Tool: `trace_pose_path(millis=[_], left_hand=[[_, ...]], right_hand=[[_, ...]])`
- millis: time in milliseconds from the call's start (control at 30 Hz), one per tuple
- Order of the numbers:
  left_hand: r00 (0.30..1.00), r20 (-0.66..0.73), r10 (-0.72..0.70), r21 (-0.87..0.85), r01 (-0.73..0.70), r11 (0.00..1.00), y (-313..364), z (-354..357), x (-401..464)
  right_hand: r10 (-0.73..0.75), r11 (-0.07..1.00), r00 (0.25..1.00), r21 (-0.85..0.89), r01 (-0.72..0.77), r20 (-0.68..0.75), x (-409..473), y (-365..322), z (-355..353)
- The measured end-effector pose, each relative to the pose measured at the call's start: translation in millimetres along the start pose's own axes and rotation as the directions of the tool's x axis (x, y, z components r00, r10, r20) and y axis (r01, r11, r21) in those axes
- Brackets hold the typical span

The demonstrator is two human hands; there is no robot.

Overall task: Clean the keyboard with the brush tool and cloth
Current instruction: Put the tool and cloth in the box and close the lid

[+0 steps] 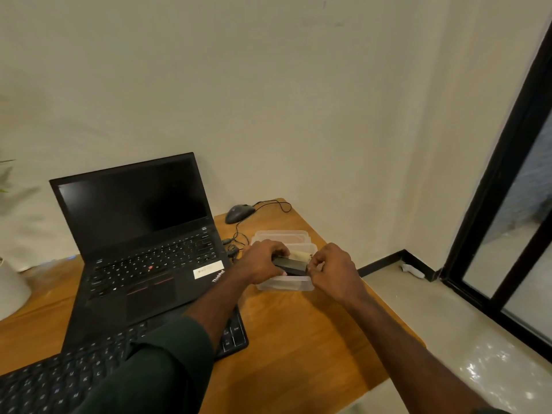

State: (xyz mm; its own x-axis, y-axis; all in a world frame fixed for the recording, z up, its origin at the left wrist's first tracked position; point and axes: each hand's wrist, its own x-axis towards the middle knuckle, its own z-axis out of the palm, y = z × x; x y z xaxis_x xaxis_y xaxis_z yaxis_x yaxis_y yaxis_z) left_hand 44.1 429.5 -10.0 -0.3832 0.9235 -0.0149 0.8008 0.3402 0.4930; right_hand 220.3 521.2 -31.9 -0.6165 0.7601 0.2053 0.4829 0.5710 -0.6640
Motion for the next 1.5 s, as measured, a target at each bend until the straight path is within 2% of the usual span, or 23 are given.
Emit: trace_pose_path(millis=[167, 233, 300, 400, 467, 533, 633, 833, 933, 1067, 1200, 1300, 1367, 1433, 1500], left_hand=[[0.998, -0.029, 0.061, 0.071, -0.059, 0.996, 0.5, 4.3, -18.9], [0.997, -0.026, 0.072, -0.034, -0.072, 0.997, 0.5, -0.2, -26.1], [0.993, -0.103, 0.054, -0.195, -0.074, 0.978, -0.5, -6.5, -29.9], [0.952, -0.299, -0.070, -0.319, -0.030, 0.947, -9.8, -12.9, -21.6], [0.923, -0.333, -0.192, -0.355, 0.066, 0.932, -18.5, -15.4, -12.1], [0.902, -0.313, -0.297, -0.381, 0.167, 0.910, -29.0, -15.2, -2.0], [0.886, -0.250, -0.391, -0.390, 0.278, 0.878, -42.0, -12.4, 10.8], [0.883, -0.156, -0.443, -0.345, 0.371, 0.862, -57.5, -3.9, 28.2], [0.883, -0.120, -0.454, -0.378, 0.383, 0.843, -61.3, -0.9, 34.4], [0.872, -0.122, -0.475, -0.486, 0.365, 0.795, -61.2, -2.0, 35.7], [0.869, -0.181, -0.461, -0.587, 0.280, 0.759, -56.2, -11.7, 29.0], [0.891, -0.246, -0.382, -0.560, 0.192, 0.806, -45.3, -18.4, 23.7], [0.877, -0.317, -0.360, -0.558, 0.135, 0.819, -38.6, -22.7, 17.0], [0.864, -0.370, -0.342, -0.492, 0.130, 0.861, -38.6, -27.6, 8.7], [0.897, -0.336, -0.286, -0.398, 0.139, 0.907, -41.2, -30.6, -2.5]], right_hand=[[0.010, 0.996, 0.990, -0.085, 0.002, 0.141, -13.6, -3.5, -6.5], [-0.026, 0.991, 0.977, -0.125, 0.053, 0.212, -18.7, -4.5, -11.8], [-0.050, 0.992, 0.971, -0.105, 0.076, 0.235, -18.7, -6.7, -16.7], [-0.053, 0.999, 0.988, 0.004, 0.053, 0.144, -1.5, -5.7, -19.7], [-0.027, 0.999, 0.999, 0.048, 0.025, 0.038, 17.8, -2.2, -19.5], [0.039, 0.996, 0.999, 0.079, -0.037, -0.030, 39.5, 4.8, -17.4], [0.148, 0.987, 0.989, 0.070, -0.146, -0.023, 69.3, 16.2, -9.6], [0.330, 0.929, 0.938, 0.138, -0.343, 0.106, 94.3, 23.6, 23.2], [0.372, 0.911, 0.926, 0.163, -0.378, 0.067, 95.6, 26.9, 36.1], [0.362, 0.915, 0.930, 0.170, -0.366, 0.057, 94.5, 28.1, 39.5], [0.322, 0.877, 0.947, 0.382, -0.292, -0.015, 84.4, 29.1, 27.9], [0.277, 0.842, 0.952, 0.509, -0.177, -0.128, 71.4, 20.3, 17.6], [0.236, 0.813, 0.958, 0.573, -0.102, -0.164, 61.1, 13.1, 9.6], [0.155, 0.822, 0.970, 0.569, -0.022, -0.185, 49.5, 11.2, 0.0], [0.065, 0.856, 0.982, 0.516, 0.035, -0.175, 34.5, 14.8, -8.8]])
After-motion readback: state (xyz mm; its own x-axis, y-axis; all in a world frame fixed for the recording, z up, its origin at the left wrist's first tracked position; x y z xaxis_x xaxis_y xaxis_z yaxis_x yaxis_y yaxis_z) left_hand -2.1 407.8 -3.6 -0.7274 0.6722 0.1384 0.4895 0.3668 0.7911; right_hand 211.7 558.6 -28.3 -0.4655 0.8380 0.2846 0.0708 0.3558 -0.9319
